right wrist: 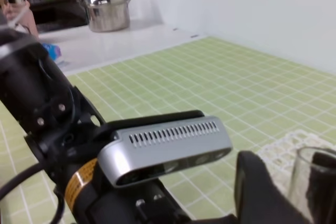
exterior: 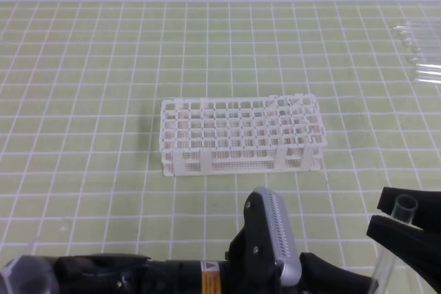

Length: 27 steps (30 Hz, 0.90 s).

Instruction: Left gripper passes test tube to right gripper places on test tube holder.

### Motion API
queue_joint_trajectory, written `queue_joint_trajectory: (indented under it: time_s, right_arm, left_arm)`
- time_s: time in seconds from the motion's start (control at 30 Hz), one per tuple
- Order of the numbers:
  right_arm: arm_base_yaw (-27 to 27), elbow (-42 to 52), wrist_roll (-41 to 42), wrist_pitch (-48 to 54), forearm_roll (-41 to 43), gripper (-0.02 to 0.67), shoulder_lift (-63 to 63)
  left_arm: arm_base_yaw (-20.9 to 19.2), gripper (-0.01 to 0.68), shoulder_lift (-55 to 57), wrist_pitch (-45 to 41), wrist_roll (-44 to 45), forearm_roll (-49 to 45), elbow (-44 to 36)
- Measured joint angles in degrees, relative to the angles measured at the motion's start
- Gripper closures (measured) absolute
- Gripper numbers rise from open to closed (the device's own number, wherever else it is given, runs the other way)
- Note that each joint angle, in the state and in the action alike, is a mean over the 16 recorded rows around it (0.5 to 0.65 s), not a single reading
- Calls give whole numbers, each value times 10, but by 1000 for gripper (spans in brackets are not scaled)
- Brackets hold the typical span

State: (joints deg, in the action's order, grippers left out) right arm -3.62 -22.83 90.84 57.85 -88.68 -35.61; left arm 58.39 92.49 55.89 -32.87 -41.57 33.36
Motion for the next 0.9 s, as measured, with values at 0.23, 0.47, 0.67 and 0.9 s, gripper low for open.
queue_joint_trajectory:
  time_s: [0.23,0.47,0.67,0.9]
  right_arm:
    - [0,0,-1,-4,15,633,0]
    - [0,0,-3,-4,26,636,0]
    - [0,0,-4,-4,33,637,0]
    - [0,0,-3,-4,36,637,-1]
  left_arm:
    - [0,669,-1,-11,0,1,0]
    - [0,669,-1,-19,0,0,0]
    - [0,669,-1,-28,-4,2,0]
    - [1,661,-1,-39,-16,2,0]
